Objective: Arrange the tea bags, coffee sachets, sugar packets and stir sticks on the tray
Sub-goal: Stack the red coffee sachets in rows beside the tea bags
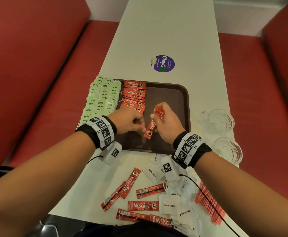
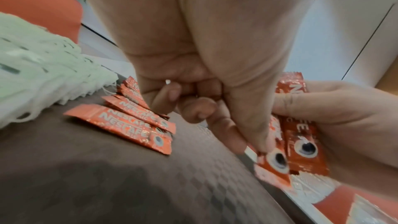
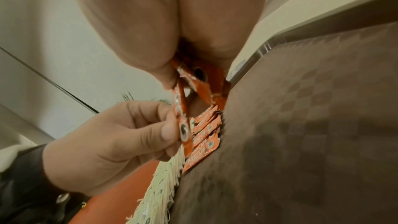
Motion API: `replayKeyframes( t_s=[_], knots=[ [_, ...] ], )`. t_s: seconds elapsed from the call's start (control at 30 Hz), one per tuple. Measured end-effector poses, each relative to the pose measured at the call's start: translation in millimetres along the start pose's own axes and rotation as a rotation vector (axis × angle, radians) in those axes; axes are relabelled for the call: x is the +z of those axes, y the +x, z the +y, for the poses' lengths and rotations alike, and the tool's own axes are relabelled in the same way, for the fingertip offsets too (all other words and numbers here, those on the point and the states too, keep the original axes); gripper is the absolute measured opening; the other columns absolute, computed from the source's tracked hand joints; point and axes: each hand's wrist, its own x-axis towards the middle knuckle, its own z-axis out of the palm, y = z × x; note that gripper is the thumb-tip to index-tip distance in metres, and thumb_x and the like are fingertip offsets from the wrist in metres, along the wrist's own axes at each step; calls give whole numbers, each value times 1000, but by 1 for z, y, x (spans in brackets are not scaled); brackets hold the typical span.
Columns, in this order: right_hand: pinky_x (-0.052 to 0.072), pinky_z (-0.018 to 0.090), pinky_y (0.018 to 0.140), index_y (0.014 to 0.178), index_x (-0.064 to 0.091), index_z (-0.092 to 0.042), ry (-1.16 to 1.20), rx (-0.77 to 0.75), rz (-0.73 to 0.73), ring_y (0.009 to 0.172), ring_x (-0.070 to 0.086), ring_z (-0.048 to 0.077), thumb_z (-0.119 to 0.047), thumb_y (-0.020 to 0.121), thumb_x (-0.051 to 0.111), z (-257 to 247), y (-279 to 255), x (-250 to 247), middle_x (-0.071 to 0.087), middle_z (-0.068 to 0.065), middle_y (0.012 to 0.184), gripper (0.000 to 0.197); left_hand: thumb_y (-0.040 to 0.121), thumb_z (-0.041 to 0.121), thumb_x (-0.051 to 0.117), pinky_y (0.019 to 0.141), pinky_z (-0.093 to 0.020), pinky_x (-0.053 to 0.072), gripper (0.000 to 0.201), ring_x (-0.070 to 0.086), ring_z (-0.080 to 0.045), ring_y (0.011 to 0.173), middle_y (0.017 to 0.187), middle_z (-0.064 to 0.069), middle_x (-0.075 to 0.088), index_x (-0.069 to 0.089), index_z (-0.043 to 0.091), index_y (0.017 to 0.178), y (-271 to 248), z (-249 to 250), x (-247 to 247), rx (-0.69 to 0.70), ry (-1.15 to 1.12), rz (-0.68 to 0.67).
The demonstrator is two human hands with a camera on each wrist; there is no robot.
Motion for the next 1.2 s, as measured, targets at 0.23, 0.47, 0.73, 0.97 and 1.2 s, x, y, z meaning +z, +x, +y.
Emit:
replayKeyframes(
  t_s=[0.23,0.47,0.73,0.97,1.2],
  knots=[
    [47,18,55,101,51,-23,-20,-3,-101,66,60,7,-31,94,66,-5,-2,-3,62,-5,83,19,74,45,83,86,-42,56,45,67,-10,83,87,7,69,66,23,109,-10,4,3,28,-165,68],
    [52,18,59,102,55,-27,85,4,-95,65,63,2,-39,84,77,-11,-6,2,67,-6,85,31,79,24,83,97,-33,52,84,66,-7,105,114,6,70,33,33,146,-15,11,6,18,-228,111],
    [58,31,71,100,66,-23,-149,9,-167,71,63,9,-37,89,71,-5,-9,4,67,-6,84,19,82,20,80,88,-36,56,20,68,-8,88,93,9,72,71,28,98,-28,2,-5,15,-288,328],
    [56,39,84,103,71,-20,-220,-90,-189,86,65,13,-31,95,65,-7,-8,6,71,-3,91,15,80,28,82,74,-27,58,9,67,-5,72,75,10,72,73,27,81,-31,-6,-11,-58,-87,125],
    [46,24,81,124,53,-20,-239,-4,-177,92,58,12,-31,99,58,-5,-8,10,60,-7,105,28,86,35,73,69,-26,46,8,62,-13,80,78,12,65,75,28,89,-8,-22,-9,-186,344,74]
  ],
)
